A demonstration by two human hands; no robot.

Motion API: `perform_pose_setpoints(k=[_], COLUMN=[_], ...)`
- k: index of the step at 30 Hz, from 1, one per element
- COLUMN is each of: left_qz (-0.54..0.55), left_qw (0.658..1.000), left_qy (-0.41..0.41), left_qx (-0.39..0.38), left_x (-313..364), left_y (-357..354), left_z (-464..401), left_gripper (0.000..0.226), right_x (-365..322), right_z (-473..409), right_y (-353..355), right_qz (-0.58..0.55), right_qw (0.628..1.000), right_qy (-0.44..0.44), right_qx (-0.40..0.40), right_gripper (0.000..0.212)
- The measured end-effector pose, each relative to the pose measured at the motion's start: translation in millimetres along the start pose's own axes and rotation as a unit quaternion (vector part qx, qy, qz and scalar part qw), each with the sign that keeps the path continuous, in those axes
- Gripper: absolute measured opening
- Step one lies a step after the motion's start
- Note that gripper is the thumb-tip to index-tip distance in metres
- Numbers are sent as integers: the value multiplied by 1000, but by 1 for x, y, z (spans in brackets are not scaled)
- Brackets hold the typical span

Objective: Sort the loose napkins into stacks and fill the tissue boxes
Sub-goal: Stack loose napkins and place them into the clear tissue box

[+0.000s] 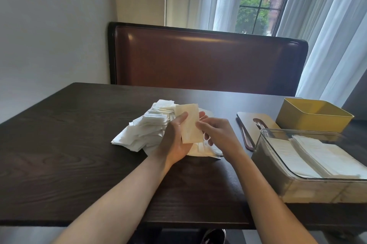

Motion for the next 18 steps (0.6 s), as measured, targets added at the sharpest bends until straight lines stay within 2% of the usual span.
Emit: perform_pose_setpoints(k=[2, 7, 9, 13, 18], left_qz=[-5, -11, -18, -10, -8], left_qw=[1000, 999, 999, 999, 999], left_qy=[13, 34, 39, 43, 42], left_qx=[5, 23, 24, 6, -1], left_x=[-4, -10, -11, -11, -11], left_y=[-3, -3, -3, -6, -5], left_z=[0, -1, 0, 2, 1], left_gripper=[45, 44, 48, 54, 51], right_x=[1, 5, 5, 4, 6], right_z=[1, 2, 2, 5, 6], right_y=[-3, 2, 2, -7, -9], right_qz=[-14, -85, -120, -205, -251], right_qw=[1000, 996, 992, 973, 956], right_qy=[-14, -39, -42, -74, -117], right_qx=[-9, 0, -18, -82, -97], right_gripper=[29, 22, 18, 25, 27])
Point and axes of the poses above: each hand's wrist, its own z-axis away from the middle knuckle, its own y-axis out of the back of the hand, x = y × z, the point moved 7 cm from there along -z, towards the middle knuckle, and after that the axes turned 5 degrees about -y, right-handed, at the moved point
